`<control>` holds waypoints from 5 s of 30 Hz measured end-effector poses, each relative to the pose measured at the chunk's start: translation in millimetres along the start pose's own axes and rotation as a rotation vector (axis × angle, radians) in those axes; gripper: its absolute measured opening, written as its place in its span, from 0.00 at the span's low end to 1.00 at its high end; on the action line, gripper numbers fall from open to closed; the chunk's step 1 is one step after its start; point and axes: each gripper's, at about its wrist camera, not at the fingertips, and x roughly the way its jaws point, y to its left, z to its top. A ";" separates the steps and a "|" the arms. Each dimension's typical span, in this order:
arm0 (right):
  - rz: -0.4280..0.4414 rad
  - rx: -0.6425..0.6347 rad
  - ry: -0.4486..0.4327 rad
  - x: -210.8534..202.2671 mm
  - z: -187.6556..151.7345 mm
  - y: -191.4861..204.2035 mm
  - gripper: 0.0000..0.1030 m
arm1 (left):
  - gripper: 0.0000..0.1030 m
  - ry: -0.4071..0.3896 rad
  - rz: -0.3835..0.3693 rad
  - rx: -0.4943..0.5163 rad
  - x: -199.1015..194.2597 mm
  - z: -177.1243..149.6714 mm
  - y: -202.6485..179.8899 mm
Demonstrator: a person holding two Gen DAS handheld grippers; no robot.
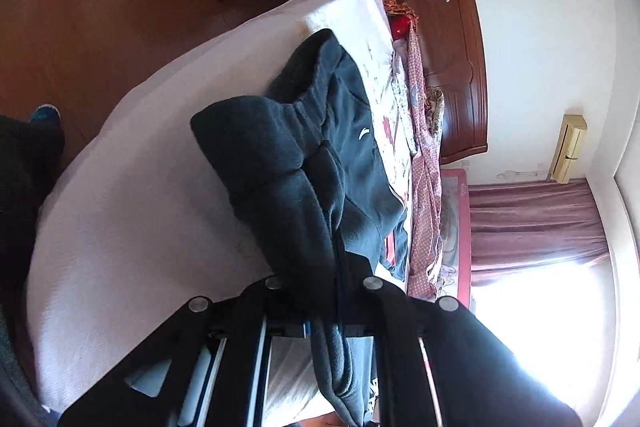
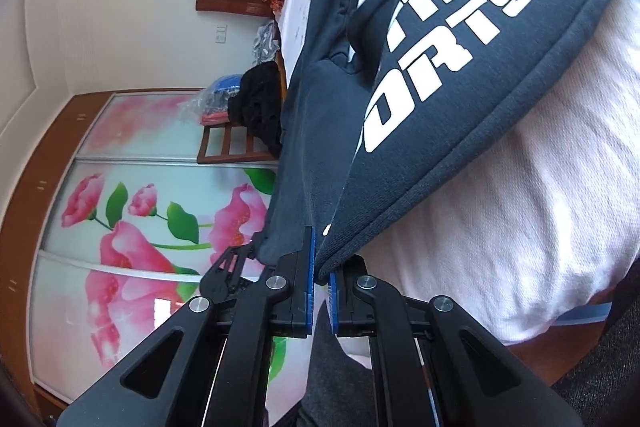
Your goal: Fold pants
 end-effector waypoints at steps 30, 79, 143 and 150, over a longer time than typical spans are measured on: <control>-0.520 0.017 -0.578 -247.1 165.0 -66.0 0.66 | 0.98 0.018 0.342 1.033 -12.2 -98.3 -125.1; -1.142 -0.087 -0.804 -306.4 192.1 -94.4 0.39 | 0.98 0.026 0.648 0.784 75.9 -86.5 -54.6; -0.930 -0.391 -0.363 -5.5 77.1 -17.7 0.84 | 0.63 0.279 0.139 0.833 143.0 192.3 -29.3; -0.919 -0.387 -0.365 -7.9 78.4 -19.0 0.84 | 0.29 0.182 0.241 0.941 123.9 175.6 -48.2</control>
